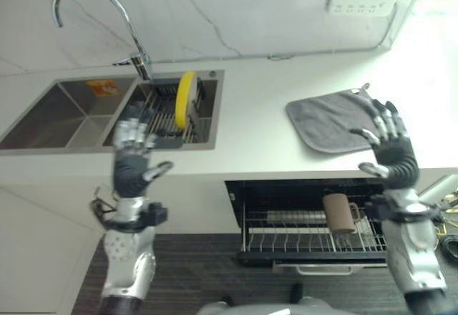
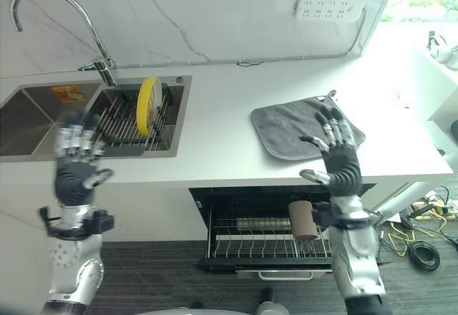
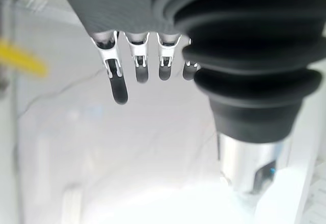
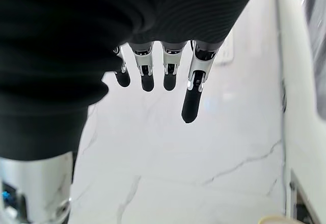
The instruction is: Place the dishes in the dishwasher.
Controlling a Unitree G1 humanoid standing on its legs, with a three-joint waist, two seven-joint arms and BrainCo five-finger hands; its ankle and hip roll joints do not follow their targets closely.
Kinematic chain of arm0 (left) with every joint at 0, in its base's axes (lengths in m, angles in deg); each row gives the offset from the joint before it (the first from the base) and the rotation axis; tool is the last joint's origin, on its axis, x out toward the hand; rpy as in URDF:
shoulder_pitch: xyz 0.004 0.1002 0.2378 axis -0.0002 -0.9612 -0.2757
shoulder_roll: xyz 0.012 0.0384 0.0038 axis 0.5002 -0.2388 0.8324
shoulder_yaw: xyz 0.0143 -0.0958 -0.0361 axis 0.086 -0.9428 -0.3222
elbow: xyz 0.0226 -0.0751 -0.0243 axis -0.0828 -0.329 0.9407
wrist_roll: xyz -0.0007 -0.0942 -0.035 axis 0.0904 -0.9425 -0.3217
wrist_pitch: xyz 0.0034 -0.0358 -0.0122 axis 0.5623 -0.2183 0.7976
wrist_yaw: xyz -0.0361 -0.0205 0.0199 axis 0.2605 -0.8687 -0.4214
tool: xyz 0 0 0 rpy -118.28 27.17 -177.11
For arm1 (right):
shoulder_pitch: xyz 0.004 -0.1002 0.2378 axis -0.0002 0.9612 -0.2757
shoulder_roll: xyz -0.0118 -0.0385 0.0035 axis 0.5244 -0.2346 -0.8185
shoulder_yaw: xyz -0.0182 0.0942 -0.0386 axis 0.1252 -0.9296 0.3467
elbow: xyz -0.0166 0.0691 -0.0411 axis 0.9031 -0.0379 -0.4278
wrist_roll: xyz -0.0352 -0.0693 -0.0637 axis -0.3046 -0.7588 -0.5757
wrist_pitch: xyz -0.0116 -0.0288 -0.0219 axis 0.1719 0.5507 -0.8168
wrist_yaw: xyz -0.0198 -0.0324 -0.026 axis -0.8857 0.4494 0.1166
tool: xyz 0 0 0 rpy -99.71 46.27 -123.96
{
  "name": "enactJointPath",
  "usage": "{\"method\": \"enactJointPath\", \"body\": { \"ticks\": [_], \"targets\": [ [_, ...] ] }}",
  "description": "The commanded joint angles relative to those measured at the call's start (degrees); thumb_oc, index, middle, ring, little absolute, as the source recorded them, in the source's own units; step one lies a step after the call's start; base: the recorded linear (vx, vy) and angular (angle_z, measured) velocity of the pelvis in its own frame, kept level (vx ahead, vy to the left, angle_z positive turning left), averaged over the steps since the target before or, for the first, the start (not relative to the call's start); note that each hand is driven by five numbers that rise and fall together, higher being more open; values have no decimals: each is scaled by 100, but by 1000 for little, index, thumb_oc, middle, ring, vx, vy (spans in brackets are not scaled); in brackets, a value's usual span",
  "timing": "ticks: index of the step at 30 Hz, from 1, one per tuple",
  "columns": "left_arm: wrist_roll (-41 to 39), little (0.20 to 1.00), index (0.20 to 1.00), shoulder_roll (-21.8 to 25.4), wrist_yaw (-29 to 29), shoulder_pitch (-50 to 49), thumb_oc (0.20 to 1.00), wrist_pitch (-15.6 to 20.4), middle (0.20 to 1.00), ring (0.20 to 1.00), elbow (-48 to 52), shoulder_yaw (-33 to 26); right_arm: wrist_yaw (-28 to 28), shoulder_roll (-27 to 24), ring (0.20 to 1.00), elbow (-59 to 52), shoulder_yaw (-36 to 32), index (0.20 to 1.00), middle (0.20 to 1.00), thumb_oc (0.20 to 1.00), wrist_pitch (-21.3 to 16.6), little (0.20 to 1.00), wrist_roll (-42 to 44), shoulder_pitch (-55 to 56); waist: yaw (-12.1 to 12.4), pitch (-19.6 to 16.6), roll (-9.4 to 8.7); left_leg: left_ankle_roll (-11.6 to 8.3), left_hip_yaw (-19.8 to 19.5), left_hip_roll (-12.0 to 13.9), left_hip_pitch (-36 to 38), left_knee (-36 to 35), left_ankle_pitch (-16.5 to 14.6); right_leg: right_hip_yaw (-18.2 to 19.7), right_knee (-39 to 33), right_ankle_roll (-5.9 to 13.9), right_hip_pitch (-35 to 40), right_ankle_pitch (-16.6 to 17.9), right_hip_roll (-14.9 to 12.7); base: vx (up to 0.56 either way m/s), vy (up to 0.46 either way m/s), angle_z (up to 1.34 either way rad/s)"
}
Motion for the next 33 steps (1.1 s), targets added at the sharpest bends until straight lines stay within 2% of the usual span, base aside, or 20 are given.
{"method": "enactJointPath", "body": {
  "ticks": [1,11,13,14,15,17,19,20,21,23,24,25,26,27,28,29,30,31,33],
  "targets": [
    [-121,1000,1000,225,-173,483,1000,169,1000,1000,100,-235,39,169,1000,-93,-131,1000,1000,1000,44,1000,80,-409,138,83,-311,453,-395,-628,-225,373,-589,269,579,-32,118,-923,160,23,-85,1],
    [-78,1000,1000,228,24,321,1000,118,1000,1000,101,-319,124,278,1000,-121,6,1000,1000,1000,277,1000,93,-154,91,14,-313,385,-345,-580,-102,370,-597,225,481,-106,314,-994,251,38,-63,0],
    [-76,1000,1000,231,35,272,1000,153,1000,1000,61,-349,48,274,1000,-135,25,1000,1000,1000,326,1000,115,-127,86,23,-324,409,-213,-615,-132,671,-745,145,636,-123,294,-1073,212,-7,12,-2],
    [-52,1000,1000,214,2,280,1000,195,1000,1000,82,-324,36,240,1000,-232,-13,1000,1000,1000,305,1000,91,-64,79,112,-365,400,-28,-597,-395,1397,-913,45,869,-181,271,-1142,107,-92,93,-6],
    [-17,1000,1000,212,-12,340,1000,209,1000,1000,100,-284,94,184,1000,-243,-7,1000,1000,1000,206,1000,76,-102,74,204,-372,380,-8,-489,-631,1796,-910,9,1109,-237,182,-1220,45,-161,203,-1],
    [25,1000,1000,222,36,492,1000,177,1000,1000,75,-198,226,128,1000,-205,-5,1000,1000,1000,111,1000,48,-230,27,333,-325,268,-14,-153,-784,1808,-719,2,1469,-289,-5,-1375,-34,-173,341,-1],
    [-57,1000,1000,217,155,672,1000,278,1000,1000,22,-37,479,-23,1000,-163,19,1000,1000,1000,59,1000,-5,-519,10,479,-135,-41,-418,435,-975,1368,29,150,1789,-280,-299,-1552,-218,-186,626,-4],
    [-68,1000,1000,215,179,711,1000,353,1000,1000,5,-13,548,-84,1000,-166,33,1000,1000,1000,56,1000,-48,-612,-7,511,-69,-133,-534,650,-985,1130,288,205,1901,-254,-418,-1605,-315,-171,950,-2],
    [14,1000,1000,194,171,765,1000,559,1000,1000,-59,5,647,-207,1000,-232,14,1000,1000,1000,125,1000,-142,-735,-92,554,49,-251,-580,1034,-935,762,623,292,2122,-191,-610,-1691,-559,-99,949,-11],
    [7,1000,1000,192,108,697,1000,737,1000,1000,-46,18,859,-413,1000,-328,-36,1000,1000,1000,162,1000,-88,-869,-238,595,204,-442,-594,1380,-822,537,858,546,2296,18,-794,-1645,-966,-29,1128,-10],
    [-107,1000,1000,183,-2,653,1000,740,1000,1000,-45,22,934,-463,1000,-349,-111,1000,1000,1000,146,1000,29,-864,-279,604,240,-464,-564,1324,-789,605,639,622,2270,198,-817,-1527,-1187,20,1156,-10],
    [-241,1000,1000,165,-171,623,1000,629,1000,1000,-46,25,949,-397,1000,-352,-270,1000,1000,1000,7,1000,151,-786,-320,597,266,-437,-448,1102,-760,692,218,638,2033,592,-763,-1123,-1577,58,945,-15],
    [-177,1000,1000,239,-150,607,1000,548,1000,1000,-66,38,827,-294,1000,-343,-399,1000,1000,1000,-23,1000,208,-680,-371,582,293,-414,-218,932,-612,591,67,463,1862,814,-730,-757,-1886,52,650,-40],
    [-177,1000,1000,239,-150,607,1000,548,1000,1000,-66,38,827,-294,1000,-343,-399,1000,1000,1000,-23,1000,208,-680,-371,582,293,-414,-218,932,-612,591,67,463,1862,814,-730,-757,-1886,51,678,-59],
    [388,1000,1000,287,247,545,1000,448,1000,1000,-113,73,180,50,1000,-334,-515,1000,1000,1000,200,1000,377,-520,-263,633,205,-227,29,452,-434,505,-154,19,1281,900,-638,240,-2239,-88,591,-81],
    [454,1000,1000,380,324,462,1000,527,1000,1000,-48,-22,-54,165,1000,-247,-462,1000,1000,1000,-16,1000,315,-578,-176,646,192,-119,359,380,-337,330,-166,-272,1379,866,-665,127,-2104,-162,695,-161],
    [458,1000,1000,469,288,429,1000,543,1000,1000,2,-118,-75,207,1000,-257,-443,1000,1000,1000,-214,1000,280,-581,-134,620,189,-14,413,307,-358,260,-189,-281,1562,795,-731,-125,-1902,-262,415,-190],
    [226,1000,1000,595,82,445,1000,514,1000,1000,-1,-220,32,218,1000,-395,-431,1000,1000,1000,-425,1000,369,-476,-168,549,214,152,303,184,-465,265,-244,-92,1970,569,-859,-665,-1329,-205,284,-191],
    [256,1000,1000,668,214,580,1000,389,1000,1000,3,-231,90,249,1000,-558,-414,1000,1000,1000,-437,1000,488,-431,-80,451,169,233,286,96,-560,304,-322,-214,2543,345,-873,-1234,-852,-125,163,-38]
  ]
}}
